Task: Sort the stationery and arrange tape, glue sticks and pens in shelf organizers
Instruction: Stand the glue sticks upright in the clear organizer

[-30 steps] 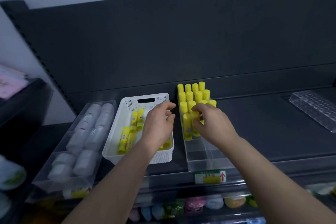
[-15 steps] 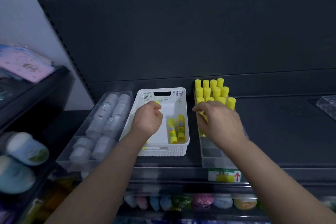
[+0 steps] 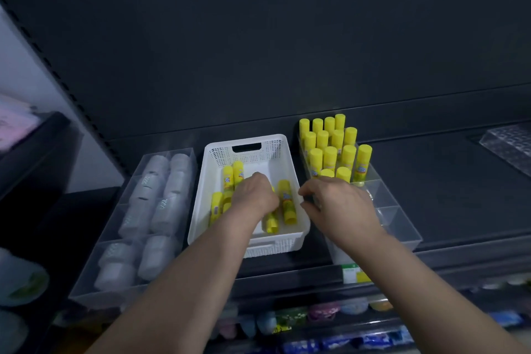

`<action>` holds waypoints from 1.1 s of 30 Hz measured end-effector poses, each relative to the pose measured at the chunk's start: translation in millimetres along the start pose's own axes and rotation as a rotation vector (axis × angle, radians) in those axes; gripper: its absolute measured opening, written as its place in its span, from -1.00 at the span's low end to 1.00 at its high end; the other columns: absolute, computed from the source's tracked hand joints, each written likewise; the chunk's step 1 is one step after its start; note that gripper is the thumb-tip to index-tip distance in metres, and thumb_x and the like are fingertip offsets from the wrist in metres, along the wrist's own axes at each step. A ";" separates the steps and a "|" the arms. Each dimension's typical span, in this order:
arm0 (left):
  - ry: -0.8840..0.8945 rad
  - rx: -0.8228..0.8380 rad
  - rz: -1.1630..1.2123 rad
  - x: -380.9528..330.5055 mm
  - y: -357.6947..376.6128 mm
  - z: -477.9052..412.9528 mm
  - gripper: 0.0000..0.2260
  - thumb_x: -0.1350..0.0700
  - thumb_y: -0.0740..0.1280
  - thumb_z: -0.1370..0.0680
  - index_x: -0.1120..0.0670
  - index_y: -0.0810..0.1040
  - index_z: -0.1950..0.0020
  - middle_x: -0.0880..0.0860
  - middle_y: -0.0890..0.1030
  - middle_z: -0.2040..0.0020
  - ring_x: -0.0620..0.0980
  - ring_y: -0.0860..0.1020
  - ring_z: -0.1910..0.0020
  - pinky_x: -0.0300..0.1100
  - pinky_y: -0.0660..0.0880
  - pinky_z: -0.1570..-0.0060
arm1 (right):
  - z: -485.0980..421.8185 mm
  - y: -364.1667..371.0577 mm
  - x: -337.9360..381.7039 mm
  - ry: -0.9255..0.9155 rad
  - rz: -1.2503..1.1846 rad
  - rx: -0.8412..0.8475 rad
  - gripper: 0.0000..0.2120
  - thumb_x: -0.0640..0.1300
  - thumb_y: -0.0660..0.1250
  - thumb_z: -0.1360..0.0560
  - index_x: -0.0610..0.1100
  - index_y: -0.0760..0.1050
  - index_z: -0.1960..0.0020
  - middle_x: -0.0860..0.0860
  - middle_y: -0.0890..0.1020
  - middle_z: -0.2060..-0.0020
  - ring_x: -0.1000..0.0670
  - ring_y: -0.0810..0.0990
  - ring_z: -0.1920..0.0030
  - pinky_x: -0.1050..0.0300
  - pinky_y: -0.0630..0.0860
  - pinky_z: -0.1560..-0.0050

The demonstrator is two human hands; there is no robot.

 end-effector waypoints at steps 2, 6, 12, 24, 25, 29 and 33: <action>0.009 0.011 0.007 3.0 -1.6 -3.7 -0.79 0.03 0.37 -0.43 0.10 0.43 0.04 0.09 0.59 -0.02 0.14 0.56 -0.01 -0.16 0.38 0.22 | -0.7 -0.9 1.9 0.020 0.021 0.002 -0.82 -0.01 0.28 -0.49 0.12 0.53 -0.08 0.13 0.60 0.03 0.00 0.55 0.00 0.16 0.29 0.30; 0.033 -0.042 0.046 19.7 -22.4 -7.7 -0.84 0.03 0.36 -0.41 0.08 0.44 0.19 0.10 0.61 0.03 0.13 0.48 0.15 -0.17 0.34 0.25 | -12.0 0.7 12.6 0.026 0.024 -0.001 -0.77 -0.06 0.29 -0.48 0.09 0.52 -0.13 0.10 0.59 0.00 -0.02 0.53 -0.06 0.12 0.35 0.25; 0.109 -0.205 0.170 49.0 -58.4 -8.3 -0.68 0.06 0.34 -0.41 0.04 0.53 -0.16 0.06 0.61 -0.07 0.15 0.53 -0.10 -0.15 0.47 0.06 | -45.0 30.4 46.7 -0.010 0.096 0.127 -0.74 -0.27 0.23 -0.47 -0.08 0.47 -0.13 -0.07 0.56 0.00 -0.17 0.56 -0.01 0.05 0.45 0.16; 0.273 -0.225 0.353 75.3 -71.2 0.9 -0.59 0.06 0.33 -0.40 -0.13 0.46 -0.24 -0.06 0.62 -0.05 0.06 0.58 0.03 -0.07 0.55 0.05 | -69.2 85.2 62.3 0.094 0.364 0.412 -0.74 -0.24 0.21 -0.50 -0.19 0.38 -0.18 -0.13 0.57 -0.13 -0.15 0.57 -0.14 0.08 0.47 -0.03; 0.284 -0.230 0.367 75.5 -72.4 1.4 -0.60 0.06 0.33 -0.40 -0.13 0.46 -0.23 -0.08 0.62 -0.05 0.05 0.58 0.04 -0.07 0.55 0.06 | -67.7 87.3 62.5 0.113 0.341 0.430 -0.73 -0.24 0.21 -0.50 -0.19 0.37 -0.20 -0.13 0.57 -0.14 -0.16 0.56 -0.15 0.07 0.47 -0.03; 0.306 -0.304 0.429 73.4 -80.8 5.5 -0.63 0.07 0.33 -0.40 -0.13 0.44 -0.20 -0.09 0.61 -0.01 0.05 0.59 0.08 -0.08 0.53 0.07 | -64.6 77.5 70.8 0.132 0.129 0.326 -0.56 -0.19 0.23 -0.44 -0.13 0.27 -0.31 -0.14 0.57 -0.08 -0.21 0.56 -0.06 0.04 0.45 0.08; 0.340 -0.362 0.519 56.0 -91.7 13.1 -0.65 0.06 0.34 -0.39 -0.14 0.48 -0.16 -0.10 0.59 -0.03 -0.01 0.58 0.08 -0.17 0.48 0.08 | -55.3 25.9 64.6 0.115 -0.114 -0.053 -0.51 -0.14 0.26 -0.36 -0.05 0.27 -0.27 -0.05 0.50 0.23 -0.18 0.54 0.19 0.09 0.30 0.32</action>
Point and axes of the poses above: each hand's wrist, its own z-axis away from the middle knuckle, its own y-axis out of the palm, x = y × z, the point moved 4 cm from there along -z, towards the middle knuckle
